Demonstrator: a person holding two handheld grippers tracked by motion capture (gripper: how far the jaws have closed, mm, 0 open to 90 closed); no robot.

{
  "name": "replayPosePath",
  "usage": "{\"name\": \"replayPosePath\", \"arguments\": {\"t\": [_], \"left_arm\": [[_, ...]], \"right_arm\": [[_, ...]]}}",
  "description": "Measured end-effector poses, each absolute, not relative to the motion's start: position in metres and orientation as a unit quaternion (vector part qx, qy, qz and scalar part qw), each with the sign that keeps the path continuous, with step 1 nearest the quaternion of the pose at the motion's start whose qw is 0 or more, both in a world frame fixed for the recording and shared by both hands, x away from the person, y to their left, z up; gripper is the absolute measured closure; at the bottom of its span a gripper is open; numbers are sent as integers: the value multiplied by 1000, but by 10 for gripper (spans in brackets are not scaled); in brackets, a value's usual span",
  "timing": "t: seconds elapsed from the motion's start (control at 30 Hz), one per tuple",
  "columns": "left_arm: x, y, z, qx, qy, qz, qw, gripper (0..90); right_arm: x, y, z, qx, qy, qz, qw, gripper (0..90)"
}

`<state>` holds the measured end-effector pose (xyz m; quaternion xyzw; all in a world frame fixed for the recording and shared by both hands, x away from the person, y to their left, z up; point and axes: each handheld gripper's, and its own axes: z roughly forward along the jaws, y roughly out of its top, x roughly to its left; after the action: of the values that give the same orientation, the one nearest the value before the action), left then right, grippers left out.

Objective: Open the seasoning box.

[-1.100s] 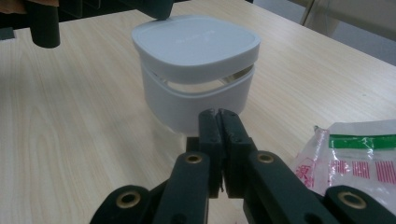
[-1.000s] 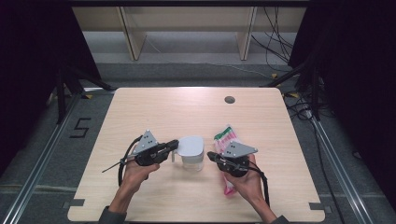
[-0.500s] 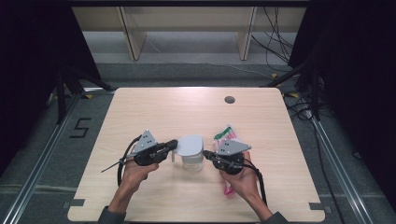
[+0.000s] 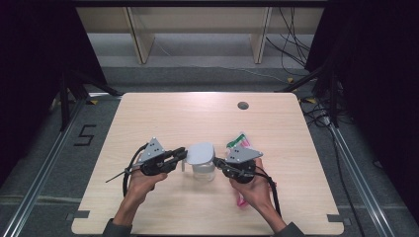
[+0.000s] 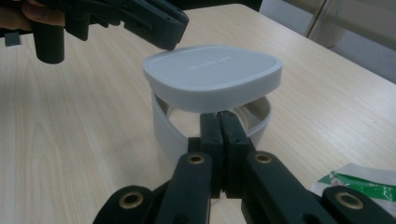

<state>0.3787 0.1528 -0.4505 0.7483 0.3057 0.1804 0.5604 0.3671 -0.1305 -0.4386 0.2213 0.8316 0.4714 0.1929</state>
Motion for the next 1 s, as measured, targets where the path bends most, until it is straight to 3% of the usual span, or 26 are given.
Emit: {"name": "replayPosePath", "arguments": {"t": [0.2, 0.67, 1.0], "left_arm": [[372, 156, -446, 756, 305, 181, 550, 529], [346, 186, -460, 772, 324, 196, 511, 449], [334, 176, -479, 779, 328, 183, 502, 398]], "right_arm": [[368, -125, -435, 220, 831, 476, 187, 900], [372, -107, -422, 201, 828, 486, 192, 900], [371, -94, -417, 192, 828, 492, 190, 900]]}}
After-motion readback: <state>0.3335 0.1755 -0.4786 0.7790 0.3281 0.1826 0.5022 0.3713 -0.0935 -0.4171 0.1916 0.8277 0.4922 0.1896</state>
